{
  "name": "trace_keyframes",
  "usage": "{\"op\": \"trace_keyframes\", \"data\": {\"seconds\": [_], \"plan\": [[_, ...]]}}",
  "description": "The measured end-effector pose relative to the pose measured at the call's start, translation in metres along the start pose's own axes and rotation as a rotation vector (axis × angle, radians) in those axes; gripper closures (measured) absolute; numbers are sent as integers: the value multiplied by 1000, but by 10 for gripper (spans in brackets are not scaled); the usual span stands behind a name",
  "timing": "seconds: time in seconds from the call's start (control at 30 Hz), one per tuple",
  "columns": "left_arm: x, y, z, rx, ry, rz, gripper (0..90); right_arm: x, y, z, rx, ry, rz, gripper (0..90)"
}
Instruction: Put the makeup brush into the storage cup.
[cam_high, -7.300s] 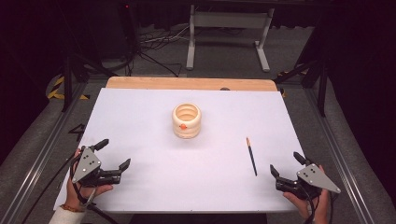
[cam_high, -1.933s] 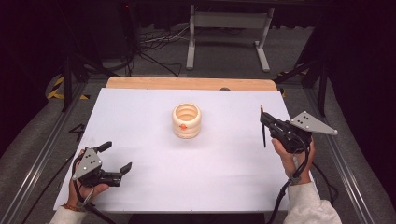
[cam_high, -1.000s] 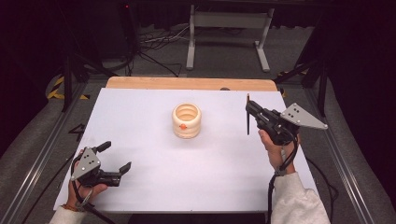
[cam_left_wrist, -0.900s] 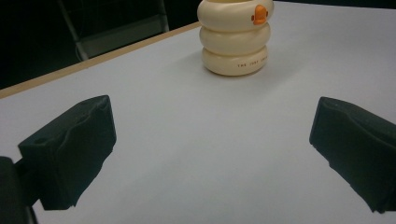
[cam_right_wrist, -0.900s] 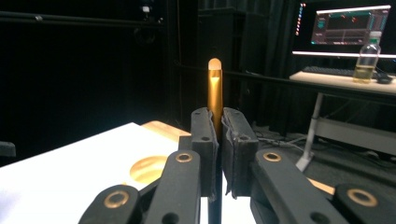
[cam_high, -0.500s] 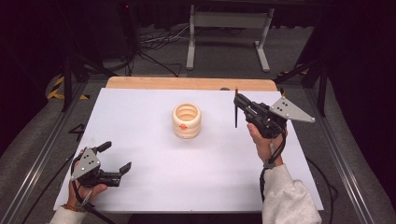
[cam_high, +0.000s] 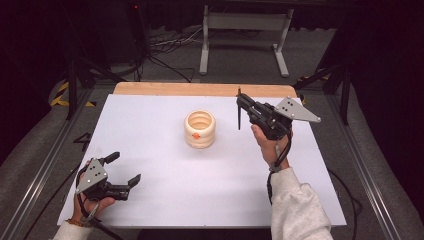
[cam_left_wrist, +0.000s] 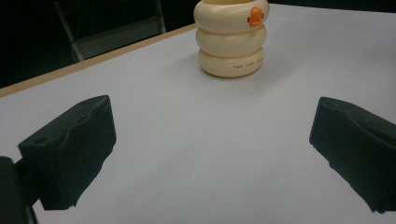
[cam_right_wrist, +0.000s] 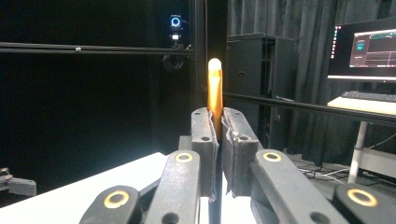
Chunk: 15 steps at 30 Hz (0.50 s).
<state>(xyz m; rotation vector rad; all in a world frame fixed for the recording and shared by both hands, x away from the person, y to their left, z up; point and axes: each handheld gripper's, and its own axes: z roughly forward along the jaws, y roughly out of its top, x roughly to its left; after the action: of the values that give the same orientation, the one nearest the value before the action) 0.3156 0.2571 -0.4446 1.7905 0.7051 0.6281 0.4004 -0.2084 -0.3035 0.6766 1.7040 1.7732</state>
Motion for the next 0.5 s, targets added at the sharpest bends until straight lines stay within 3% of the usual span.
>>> {"op": "trace_keyframes", "data": {"seconds": [0.5], "plan": [[0,0,0,0,4,5,14,5,-4,30,-9,39,-6,845]]}}
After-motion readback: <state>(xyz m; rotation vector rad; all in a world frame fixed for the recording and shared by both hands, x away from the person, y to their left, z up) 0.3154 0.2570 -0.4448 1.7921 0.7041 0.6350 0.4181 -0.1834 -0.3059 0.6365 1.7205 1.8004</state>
